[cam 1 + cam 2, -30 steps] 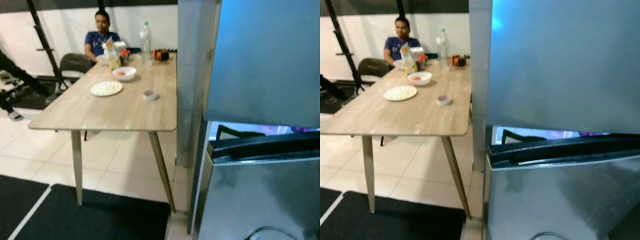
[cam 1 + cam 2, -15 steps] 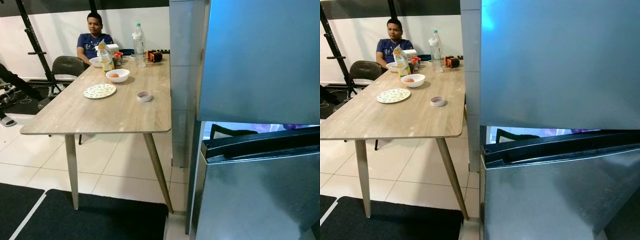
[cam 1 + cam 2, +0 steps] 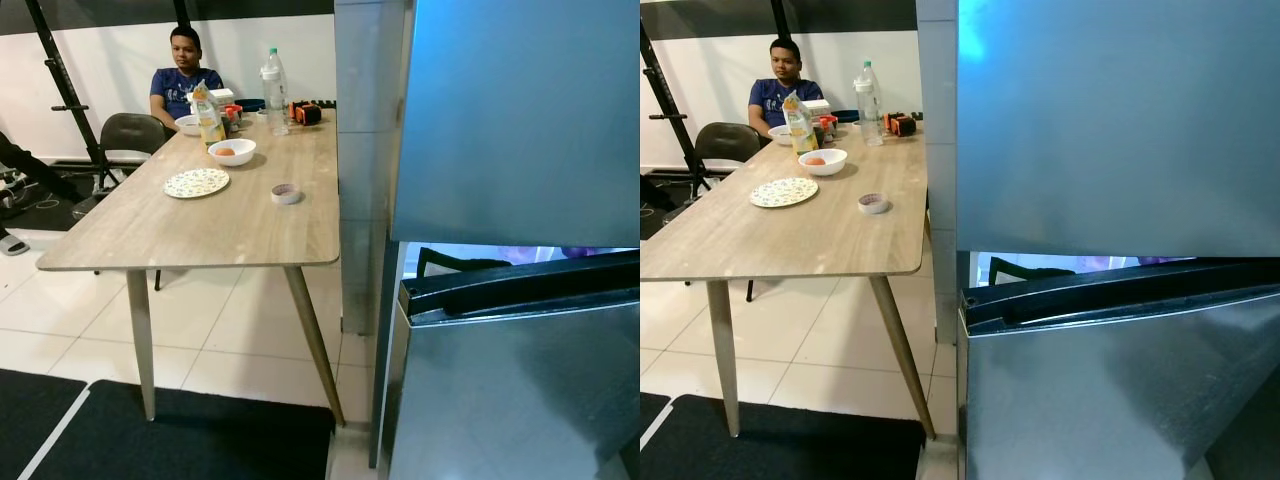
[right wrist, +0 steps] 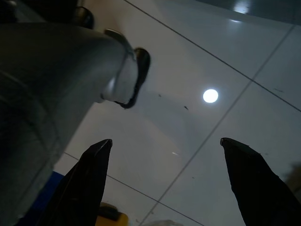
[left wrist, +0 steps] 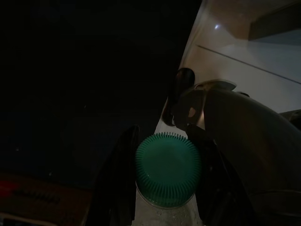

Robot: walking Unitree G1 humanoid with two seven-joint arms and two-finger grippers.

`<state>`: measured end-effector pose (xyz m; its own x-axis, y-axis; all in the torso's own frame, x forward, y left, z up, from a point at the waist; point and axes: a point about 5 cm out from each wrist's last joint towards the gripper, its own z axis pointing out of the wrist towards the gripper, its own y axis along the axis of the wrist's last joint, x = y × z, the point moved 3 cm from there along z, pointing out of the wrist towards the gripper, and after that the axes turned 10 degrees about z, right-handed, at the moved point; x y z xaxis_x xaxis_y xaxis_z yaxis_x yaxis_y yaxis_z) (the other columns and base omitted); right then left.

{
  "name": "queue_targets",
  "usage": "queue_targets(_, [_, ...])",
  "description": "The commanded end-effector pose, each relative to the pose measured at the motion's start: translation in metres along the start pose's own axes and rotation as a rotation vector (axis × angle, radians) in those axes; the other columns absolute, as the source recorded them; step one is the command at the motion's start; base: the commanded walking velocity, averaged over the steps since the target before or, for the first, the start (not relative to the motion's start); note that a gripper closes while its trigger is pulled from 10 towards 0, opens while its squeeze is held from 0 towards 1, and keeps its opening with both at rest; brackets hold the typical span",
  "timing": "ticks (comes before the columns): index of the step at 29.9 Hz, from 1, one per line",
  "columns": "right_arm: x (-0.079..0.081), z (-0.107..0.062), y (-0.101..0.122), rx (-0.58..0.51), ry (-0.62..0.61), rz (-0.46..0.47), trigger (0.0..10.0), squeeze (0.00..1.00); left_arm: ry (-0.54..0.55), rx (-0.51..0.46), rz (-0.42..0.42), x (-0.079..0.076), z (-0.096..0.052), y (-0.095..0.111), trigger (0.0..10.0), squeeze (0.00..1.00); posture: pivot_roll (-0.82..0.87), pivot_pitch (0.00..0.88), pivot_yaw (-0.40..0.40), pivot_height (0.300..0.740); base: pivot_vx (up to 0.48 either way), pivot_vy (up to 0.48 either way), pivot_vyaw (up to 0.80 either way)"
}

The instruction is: Restocking fridge

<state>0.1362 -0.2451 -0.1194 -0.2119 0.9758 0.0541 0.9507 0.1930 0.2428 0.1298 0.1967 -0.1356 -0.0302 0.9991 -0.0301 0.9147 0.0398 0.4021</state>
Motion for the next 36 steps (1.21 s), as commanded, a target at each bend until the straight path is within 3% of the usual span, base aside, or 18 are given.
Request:
queue_targets(1, [-0.0011, 0.0000, -0.0005, 0.003, -0.012, -0.015, 10.0, 0.00, 0.001, 0.015, 0.004, 0.0017, -0.0006, -0.0033, 10.0, 0.00, -0.10, 0.000, 0.011, 0.740, -0.322, 0.000, 0.00])
queue_targets(22, [-0.0020, 0.0001, 0.0018, 0.010, -0.024, -0.037, 10.0, 0.00, 0.001, 0.012, -0.001, 0.0021, -0.0005, -0.0021, 10.0, 0.00, -0.11, 0.000, 0.010, 0.740, -0.321, 0.000, 0.00])
queue_targets(36, [-0.0001, 0.0006, 0.0027, 0.015, -0.015, -0.046, 10.0, 0.00, 0.013, 0.001, 0.006, 0.0033, -0.0005, -0.0004, 10.0, 0.00, -0.11, 0.000, 0.010, 0.740, 0.000, 0.000, 0.00])
